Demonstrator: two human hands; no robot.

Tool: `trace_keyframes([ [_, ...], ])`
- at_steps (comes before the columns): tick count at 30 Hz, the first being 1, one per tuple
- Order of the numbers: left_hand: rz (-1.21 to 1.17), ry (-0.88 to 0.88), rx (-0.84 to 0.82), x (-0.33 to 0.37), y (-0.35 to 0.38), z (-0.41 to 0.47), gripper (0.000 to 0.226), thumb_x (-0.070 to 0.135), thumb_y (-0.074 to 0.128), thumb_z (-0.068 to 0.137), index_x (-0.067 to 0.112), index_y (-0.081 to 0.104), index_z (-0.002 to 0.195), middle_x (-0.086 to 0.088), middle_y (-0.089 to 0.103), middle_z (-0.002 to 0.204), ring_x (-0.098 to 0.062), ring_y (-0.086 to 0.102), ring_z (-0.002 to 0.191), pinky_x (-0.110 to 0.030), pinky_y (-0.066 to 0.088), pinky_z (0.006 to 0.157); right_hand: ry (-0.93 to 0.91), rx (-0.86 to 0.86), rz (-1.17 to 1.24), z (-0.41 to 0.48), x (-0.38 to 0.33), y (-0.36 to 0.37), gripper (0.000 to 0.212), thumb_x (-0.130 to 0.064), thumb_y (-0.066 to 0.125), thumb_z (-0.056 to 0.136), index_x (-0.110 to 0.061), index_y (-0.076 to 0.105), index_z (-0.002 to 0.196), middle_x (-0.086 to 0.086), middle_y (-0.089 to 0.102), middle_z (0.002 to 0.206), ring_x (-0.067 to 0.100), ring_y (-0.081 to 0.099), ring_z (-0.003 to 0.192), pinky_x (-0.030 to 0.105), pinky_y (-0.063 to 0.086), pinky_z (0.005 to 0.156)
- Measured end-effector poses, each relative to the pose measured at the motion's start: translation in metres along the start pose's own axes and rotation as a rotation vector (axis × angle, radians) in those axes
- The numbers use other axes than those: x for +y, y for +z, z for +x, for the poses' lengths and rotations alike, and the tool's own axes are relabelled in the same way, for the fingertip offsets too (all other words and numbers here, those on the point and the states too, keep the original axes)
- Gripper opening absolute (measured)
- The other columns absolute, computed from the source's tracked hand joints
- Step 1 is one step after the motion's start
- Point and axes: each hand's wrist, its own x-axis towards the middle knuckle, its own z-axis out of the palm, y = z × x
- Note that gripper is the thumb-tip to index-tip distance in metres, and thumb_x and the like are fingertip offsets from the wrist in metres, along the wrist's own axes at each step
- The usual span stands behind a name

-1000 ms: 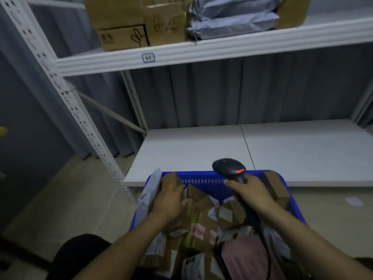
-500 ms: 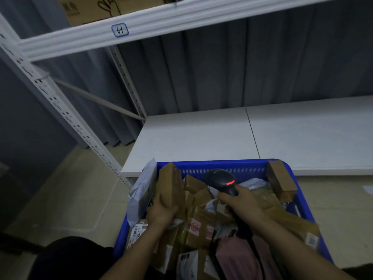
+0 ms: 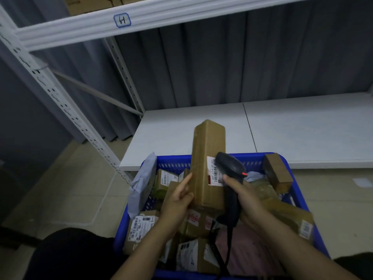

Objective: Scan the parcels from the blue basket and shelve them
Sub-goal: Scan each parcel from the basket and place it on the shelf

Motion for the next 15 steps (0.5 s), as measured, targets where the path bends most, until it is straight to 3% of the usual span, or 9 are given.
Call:
trace_keyframes([
  [3, 0.163, 0.038, -0.018, 0.007, 0.005, -0.002, 0.064, 0.049, 0.055, 0.086, 0.045, 0.029, 0.144, 0.01, 0.046, 0.137, -0.007, 0.053, 0.116, -0.033, 0.05, 0.098, -0.089, 0.006, -0.213, -0.004, 0.005, 0.001, 0.027, -0.029, 0.074, 0.083, -0.017, 0.072, 0.107, 0.005, 0.075, 0.105, 0.025, 0.068, 0.104, 0.05, 0.049, 0.099],
  [5, 0.203, 0.028, -0.036, 0.01, 0.008, -0.004, 0.078, 0.054, 0.06, 0.08, 0.044, 0.021, 0.148, 0.011, 0.046, 0.133, -0.004, 0.053, 0.111, -0.029, 0.051, 0.094, -0.111, 0.015, -0.331, -0.005, 0.007, 0.001, 0.035, -0.038, 0.078, 0.076, -0.018, 0.072, 0.103, 0.002, 0.075, 0.102, 0.022, 0.068, 0.102, 0.051, 0.05, 0.098],
  [7, 0.251, 0.01, 0.01, 0.012, 0.003, -0.004, 0.076, 0.045, 0.067, 0.083, 0.044, 0.024, 0.146, 0.012, 0.05, 0.127, -0.007, 0.057, 0.108, -0.03, 0.054, 0.089, -0.112, -0.016, -0.398, -0.005, 0.006, 0.0, 0.038, -0.038, 0.079, 0.075, -0.017, 0.071, 0.105, 0.002, 0.075, 0.099, 0.023, 0.069, 0.101, 0.045, 0.054, 0.093],
  [9, 0.204, -0.025, 0.057, 0.016, -0.011, -0.001, 0.066, 0.031, 0.071, 0.085, 0.043, 0.036, 0.14, 0.012, 0.056, 0.12, -0.014, 0.06, 0.107, -0.036, 0.056, 0.089, -0.08, -0.07, -0.421, -0.005, 0.001, -0.001, 0.027, -0.024, 0.076, 0.082, -0.013, 0.069, 0.106, 0.008, 0.075, 0.095, 0.029, 0.07, 0.096, 0.045, 0.057, 0.087],
  [11, 0.184, -0.03, 0.129, 0.021, -0.033, 0.003, 0.057, 0.027, 0.074, 0.082, 0.041, 0.048, 0.13, 0.01, 0.058, 0.119, -0.018, 0.06, 0.109, -0.044, 0.053, 0.093, -0.07, -0.114, -0.477, -0.006, -0.003, -0.003, 0.017, -0.017, 0.072, 0.086, -0.009, 0.066, 0.1, 0.02, 0.073, 0.084, 0.033, 0.071, 0.078, 0.046, 0.059, 0.077],
  [13, 0.26, 0.0, 0.215, 0.027, -0.056, 0.005, 0.047, 0.026, 0.075, 0.081, 0.043, 0.054, 0.12, 0.01, 0.058, 0.115, -0.015, 0.06, 0.105, -0.042, 0.052, 0.093, -0.127, -0.137, -0.646, -0.007, -0.007, -0.007, 0.01, -0.019, 0.07, 0.088, -0.011, 0.065, 0.089, 0.021, 0.071, 0.07, 0.032, 0.068, 0.061, 0.036, 0.057, 0.061],
  [15, 0.315, 0.034, 0.254, 0.032, -0.074, 0.003, 0.045, 0.021, 0.073, 0.082, 0.042, 0.055, 0.118, 0.008, 0.058, 0.114, -0.01, 0.059, 0.099, -0.032, 0.054, 0.083, -0.162, -0.149, -0.786, -0.008, -0.01, -0.011, 0.012, -0.022, 0.071, 0.086, -0.013, 0.064, 0.083, 0.017, 0.068, 0.061, 0.026, 0.063, 0.052, 0.029, 0.05, 0.051],
])
